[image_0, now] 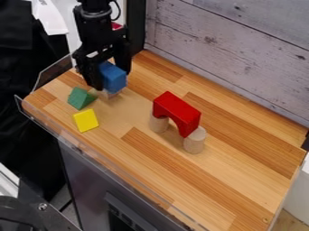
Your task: Put the blue rectangle block on top of the cube
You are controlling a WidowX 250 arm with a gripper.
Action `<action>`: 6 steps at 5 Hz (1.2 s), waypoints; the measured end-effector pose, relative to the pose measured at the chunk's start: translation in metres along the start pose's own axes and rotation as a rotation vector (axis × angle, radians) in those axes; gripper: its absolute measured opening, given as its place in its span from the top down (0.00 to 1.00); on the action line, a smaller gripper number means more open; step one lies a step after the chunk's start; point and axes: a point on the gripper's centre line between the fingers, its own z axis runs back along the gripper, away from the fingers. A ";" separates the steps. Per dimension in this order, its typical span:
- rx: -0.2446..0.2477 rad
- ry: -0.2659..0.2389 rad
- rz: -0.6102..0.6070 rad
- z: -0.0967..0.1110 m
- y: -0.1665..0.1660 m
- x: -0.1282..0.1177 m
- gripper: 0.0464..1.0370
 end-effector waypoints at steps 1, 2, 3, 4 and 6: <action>-0.011 -0.003 -0.020 0.008 0.000 -0.001 0.04; -0.078 -0.076 -0.086 0.055 0.000 0.003 0.04; -0.090 -0.141 -0.123 0.086 0.001 0.005 0.04; -0.074 -0.086 -0.293 0.097 0.004 -0.007 0.04; -0.166 0.095 -0.760 0.116 -0.003 -0.057 0.04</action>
